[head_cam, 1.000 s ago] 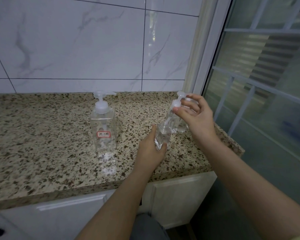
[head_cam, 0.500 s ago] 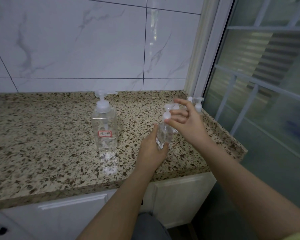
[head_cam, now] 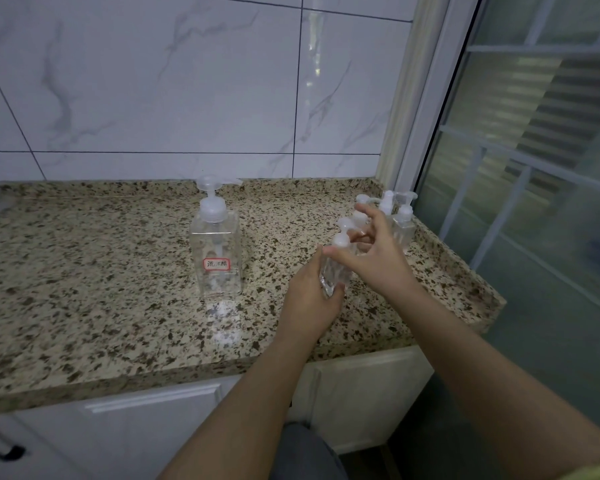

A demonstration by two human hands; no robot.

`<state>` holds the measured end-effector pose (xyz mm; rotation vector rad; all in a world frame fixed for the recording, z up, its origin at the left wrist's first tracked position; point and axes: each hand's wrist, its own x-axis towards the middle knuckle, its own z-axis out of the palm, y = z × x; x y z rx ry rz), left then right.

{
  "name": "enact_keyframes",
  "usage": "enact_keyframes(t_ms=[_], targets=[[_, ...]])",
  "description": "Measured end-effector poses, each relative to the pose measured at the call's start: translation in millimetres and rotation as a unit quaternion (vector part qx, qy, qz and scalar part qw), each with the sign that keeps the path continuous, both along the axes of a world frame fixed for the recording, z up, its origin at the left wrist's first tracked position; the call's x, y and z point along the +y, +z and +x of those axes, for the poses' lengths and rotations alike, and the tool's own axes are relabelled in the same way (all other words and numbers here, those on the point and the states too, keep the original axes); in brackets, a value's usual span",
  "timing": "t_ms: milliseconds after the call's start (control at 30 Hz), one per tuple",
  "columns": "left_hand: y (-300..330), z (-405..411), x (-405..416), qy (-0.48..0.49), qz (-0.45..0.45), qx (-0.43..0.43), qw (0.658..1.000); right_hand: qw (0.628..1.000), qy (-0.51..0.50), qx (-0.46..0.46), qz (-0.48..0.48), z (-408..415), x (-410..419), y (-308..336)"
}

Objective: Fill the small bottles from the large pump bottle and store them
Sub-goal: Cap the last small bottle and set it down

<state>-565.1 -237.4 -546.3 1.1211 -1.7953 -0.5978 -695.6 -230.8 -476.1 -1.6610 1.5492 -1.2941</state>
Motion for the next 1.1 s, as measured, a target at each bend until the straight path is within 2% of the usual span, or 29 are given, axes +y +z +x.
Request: enact_keyframes(t_ms=[133, 333, 500, 633, 700, 800, 867, 1100], targets=[[-1, 0, -1, 0.005, -0.001, -0.001, 1.0, 0.99, 0.047, -0.128, 0.035, 6, 17, -4], [-4, -2, -4, 0.008, -0.002, 0.003, 1.0, 0.979, -0.074, -0.18, -0.055, -4, 26, -19], [-6, -2, -6, 0.009, 0.0, -0.009, 1.0, 0.99, 0.019, -0.136, -0.007, -1, 25, -16], [-7, -2, -5, 0.0, 0.004, -0.026, 1.0, 0.987, -0.042, -0.151, -0.045, -1, 24, -17], [-6, -2, -5, -0.004, 0.007, -0.028, 1.0, 0.987, -0.04, -0.152, -0.04, -7, 19, -15], [-5, -1, -6, -0.002, 0.021, -0.026, 0.999, 0.999, 0.019, -0.051, 0.003, -9, 7, -13], [-6, 0, -7, 0.0, 0.022, -0.034, 0.999, 0.998, 0.038, -0.038, 0.025, -6, 0, -13], [-6, -1, -8, 0.018, 0.002, -0.04, 0.999, 0.995, -0.075, -0.022, -0.054, 5, -14, -17]])
